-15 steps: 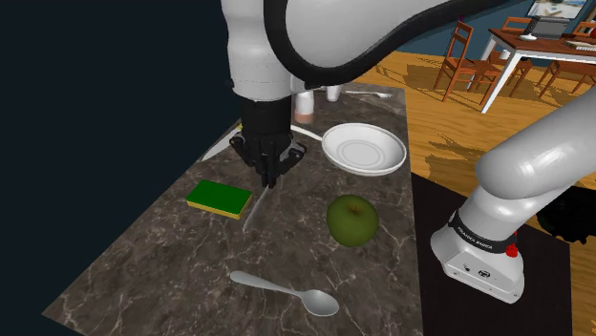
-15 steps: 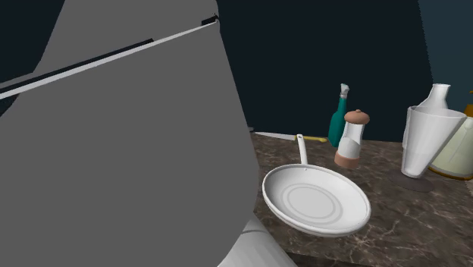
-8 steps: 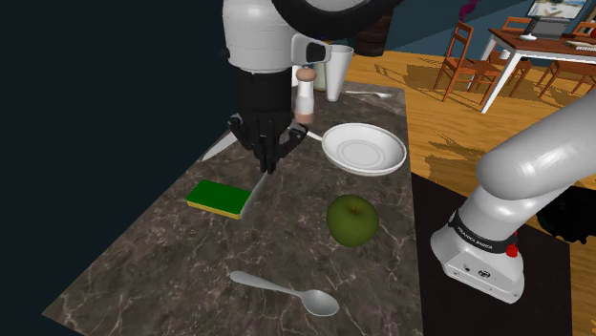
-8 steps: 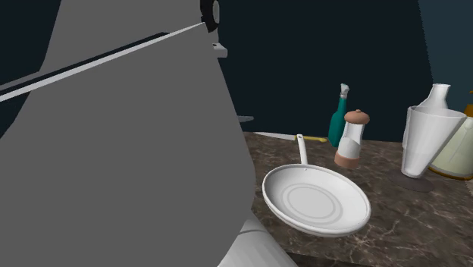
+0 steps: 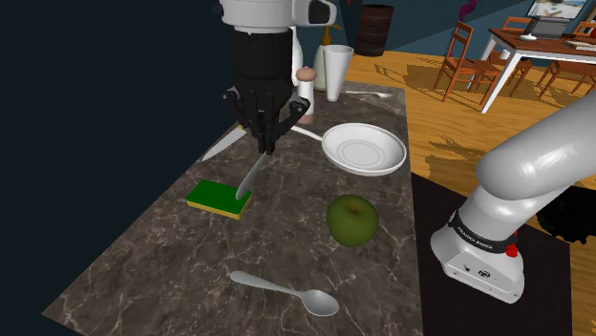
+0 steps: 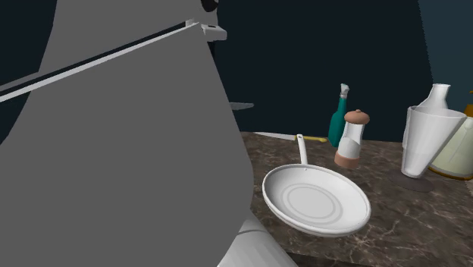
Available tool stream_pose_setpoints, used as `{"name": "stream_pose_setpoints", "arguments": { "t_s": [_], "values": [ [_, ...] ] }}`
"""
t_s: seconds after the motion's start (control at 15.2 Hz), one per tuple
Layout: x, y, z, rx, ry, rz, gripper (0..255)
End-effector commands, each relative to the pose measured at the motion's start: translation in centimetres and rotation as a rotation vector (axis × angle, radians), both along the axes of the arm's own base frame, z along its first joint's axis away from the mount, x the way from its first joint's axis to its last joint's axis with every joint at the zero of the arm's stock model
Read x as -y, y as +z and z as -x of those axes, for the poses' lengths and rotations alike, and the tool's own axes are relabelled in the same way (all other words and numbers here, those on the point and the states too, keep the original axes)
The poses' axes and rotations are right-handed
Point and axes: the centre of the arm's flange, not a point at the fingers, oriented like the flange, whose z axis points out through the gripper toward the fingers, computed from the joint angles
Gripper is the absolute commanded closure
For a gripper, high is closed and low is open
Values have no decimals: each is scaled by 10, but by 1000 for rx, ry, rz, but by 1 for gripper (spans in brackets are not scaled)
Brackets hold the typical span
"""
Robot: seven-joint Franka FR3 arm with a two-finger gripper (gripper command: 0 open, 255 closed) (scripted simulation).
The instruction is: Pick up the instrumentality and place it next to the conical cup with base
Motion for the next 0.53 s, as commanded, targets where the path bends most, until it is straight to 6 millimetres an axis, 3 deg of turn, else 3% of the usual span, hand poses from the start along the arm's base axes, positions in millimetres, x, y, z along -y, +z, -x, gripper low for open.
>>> {"name": "stream_pose_setpoints", "arguments": {
  "t_s": [0.0,0.46],
  "values": [
    [0,11,0,0,0,0,255],
    [0,48,0,0,0,0,255]
  ]
}}
